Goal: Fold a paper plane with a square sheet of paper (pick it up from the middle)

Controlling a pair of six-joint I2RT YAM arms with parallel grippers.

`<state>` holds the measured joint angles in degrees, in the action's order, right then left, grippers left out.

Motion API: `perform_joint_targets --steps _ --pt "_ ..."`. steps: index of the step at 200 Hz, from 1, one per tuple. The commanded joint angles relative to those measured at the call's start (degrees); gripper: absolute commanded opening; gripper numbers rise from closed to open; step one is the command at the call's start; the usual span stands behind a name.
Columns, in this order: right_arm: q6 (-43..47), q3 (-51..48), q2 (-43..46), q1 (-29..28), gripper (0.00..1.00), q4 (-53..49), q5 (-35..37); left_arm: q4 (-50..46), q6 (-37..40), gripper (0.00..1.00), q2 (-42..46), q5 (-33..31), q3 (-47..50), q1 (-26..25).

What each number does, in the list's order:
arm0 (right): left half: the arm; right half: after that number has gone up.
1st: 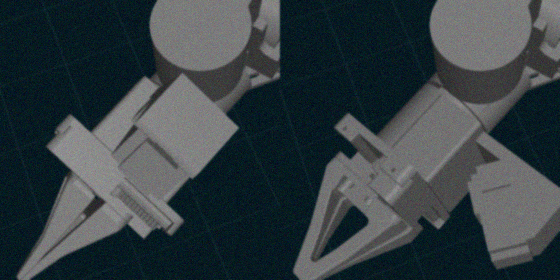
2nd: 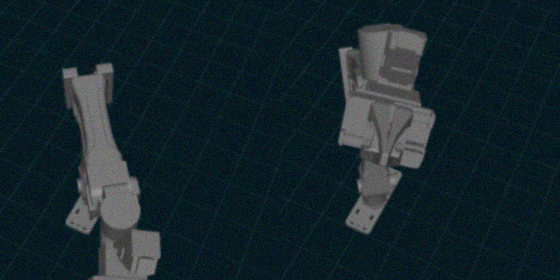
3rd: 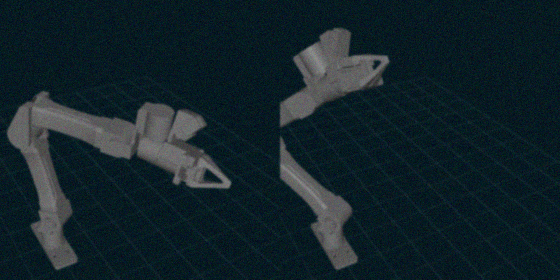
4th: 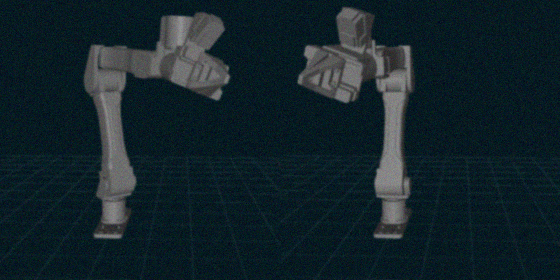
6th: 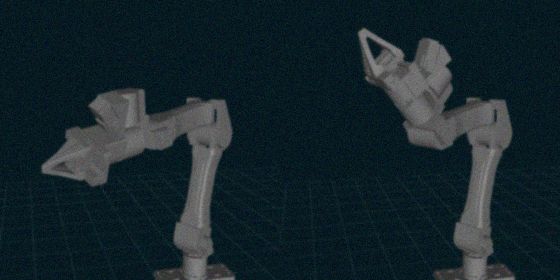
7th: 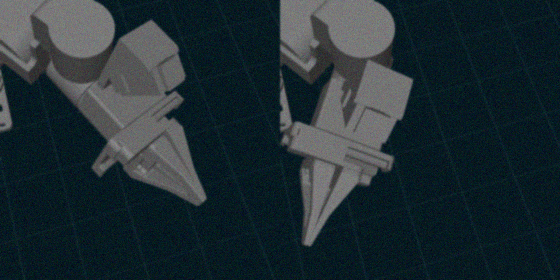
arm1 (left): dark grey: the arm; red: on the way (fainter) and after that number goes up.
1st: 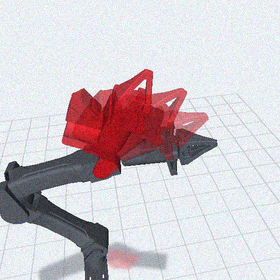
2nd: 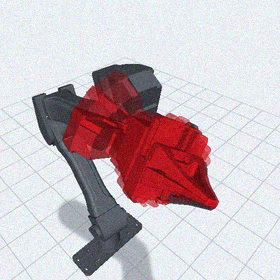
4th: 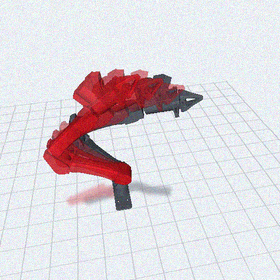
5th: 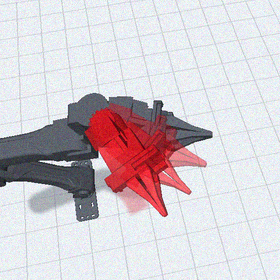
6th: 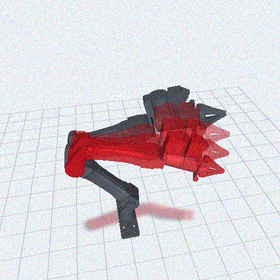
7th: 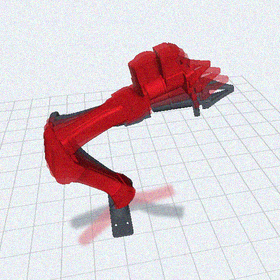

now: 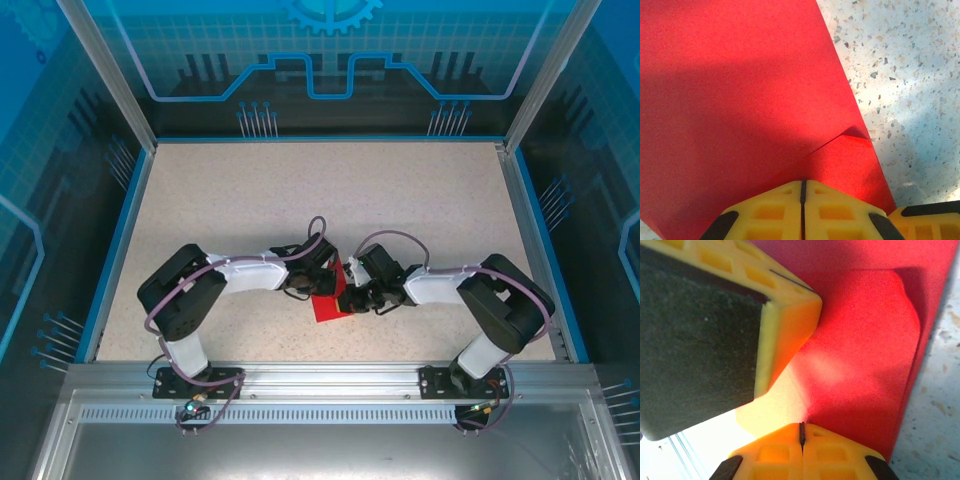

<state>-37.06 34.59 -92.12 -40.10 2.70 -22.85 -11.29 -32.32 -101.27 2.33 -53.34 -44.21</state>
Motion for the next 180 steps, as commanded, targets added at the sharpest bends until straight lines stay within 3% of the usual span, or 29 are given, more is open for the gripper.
perform_joint_targets --steps 1,136,180 --pt "0.7 -4.6 -0.4 -0.7 0.00 -8.5 3.9 -11.2 2.6 0.07 -1.7 -6.1 4.1 1.3" --pt "-0.4 -8.6 -0.6 -0.1 0.00 -3.1 1.4 -22.7 3.6 0.09 7.1 -11.5 -1.4 3.9" --pt "-1.2 -8.3 -0.8 0.2 0.00 -1.3 -0.5 -20.7 -1.5 0.09 11.5 -3.4 -2.6 2.9"
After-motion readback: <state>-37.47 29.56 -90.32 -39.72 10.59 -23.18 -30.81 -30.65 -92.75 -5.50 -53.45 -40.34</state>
